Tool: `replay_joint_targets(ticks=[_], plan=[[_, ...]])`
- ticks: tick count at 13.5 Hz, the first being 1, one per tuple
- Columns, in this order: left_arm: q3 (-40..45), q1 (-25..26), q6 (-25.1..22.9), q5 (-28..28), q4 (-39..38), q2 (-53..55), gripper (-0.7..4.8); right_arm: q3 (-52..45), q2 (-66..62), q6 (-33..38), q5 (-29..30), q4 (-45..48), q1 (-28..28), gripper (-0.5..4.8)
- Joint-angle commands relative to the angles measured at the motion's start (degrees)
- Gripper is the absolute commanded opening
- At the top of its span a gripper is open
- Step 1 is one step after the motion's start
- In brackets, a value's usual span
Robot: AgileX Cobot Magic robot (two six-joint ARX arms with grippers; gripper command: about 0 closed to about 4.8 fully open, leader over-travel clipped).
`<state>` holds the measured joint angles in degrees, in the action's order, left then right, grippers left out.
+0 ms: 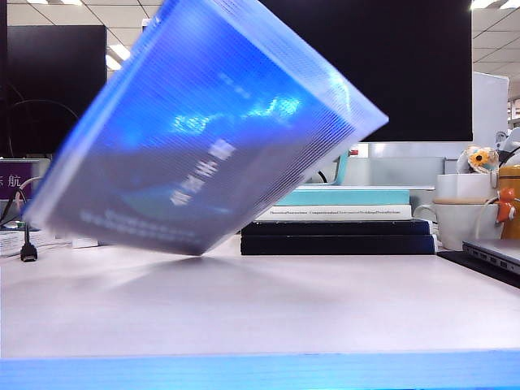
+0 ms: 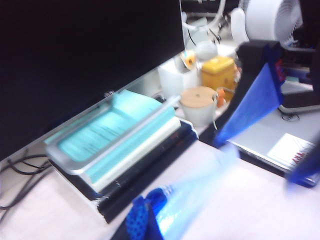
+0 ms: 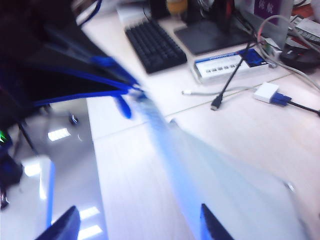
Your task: Pick up the transparent plastic file bag with a blue zipper and open its zipper.
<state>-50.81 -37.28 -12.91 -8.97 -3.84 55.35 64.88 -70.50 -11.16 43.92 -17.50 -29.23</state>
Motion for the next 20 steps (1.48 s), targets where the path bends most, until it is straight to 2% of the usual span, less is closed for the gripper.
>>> replay_joint_targets(ticks=[1,5,6,7,10,11,12,13,15,17,20], plan=[[-0.5,0.0,0.5,-5.4,2.3,0.2,-0.05,0.3,0.2,-3.8,-1.6,1.0,-1.7,3.18],[-0.5,0.0,0.0,-6.9,0.6,0.9,-0.05,0.4,0.6,-7.2,-2.4,1.0,-2.1,3.18],[-0.5,0.0,-0.1,-10.6,0.9,0.9,-0.05,0.3,0.5,-7.2,-2.3,1.0,-2.2,3.18],[-0.5,-0.1,-0.1,-10.8,1.5,0.9,-0.05,0.3,0.5,-7.2,-1.6,1.0,-2.2,3.18],[-0.5,-0.1,3.5,-14.7,7.4,1.4,-0.05,0.3,-0.5,-6.8,-1.6,1.0,-2.3,3.14],[-0.5,-0.1,4.0,-16.3,7.6,1.5,-0.05,0.3,-1.0,-6.8,-1.6,1.3,-3.4,2.53],[-0.5,-0.1,4.6,-17.4,7.8,1.6,-0.05,0.3,-1.5,-6.8,-1.7,1.7,-4.4,2.22],[-0.5,-0.1,5.4,-18.3,6.9,2.5,-0.05,0.3,-2.8,-7.2,-1.9,1.9,-7.0,-0.08],[-0.5,0.0,5.4,-17.6,6.4,2.5,-0.05,0.3,-2.7,-7.3,-5.0,1.6,-7.1,-0.05],[-0.5,0.0,1.9,-11.2,3.1,2.4,-0.05,0.3,-2.3,-7.3,-7.9,-0.3,-6.7,-0.05],[-0.5,0.1,-1.1,-6.4,-2.1,2.5,-0.05,0.3,-0.7,-8.2,-8.4,-1.4,-6.3,-0.05]])
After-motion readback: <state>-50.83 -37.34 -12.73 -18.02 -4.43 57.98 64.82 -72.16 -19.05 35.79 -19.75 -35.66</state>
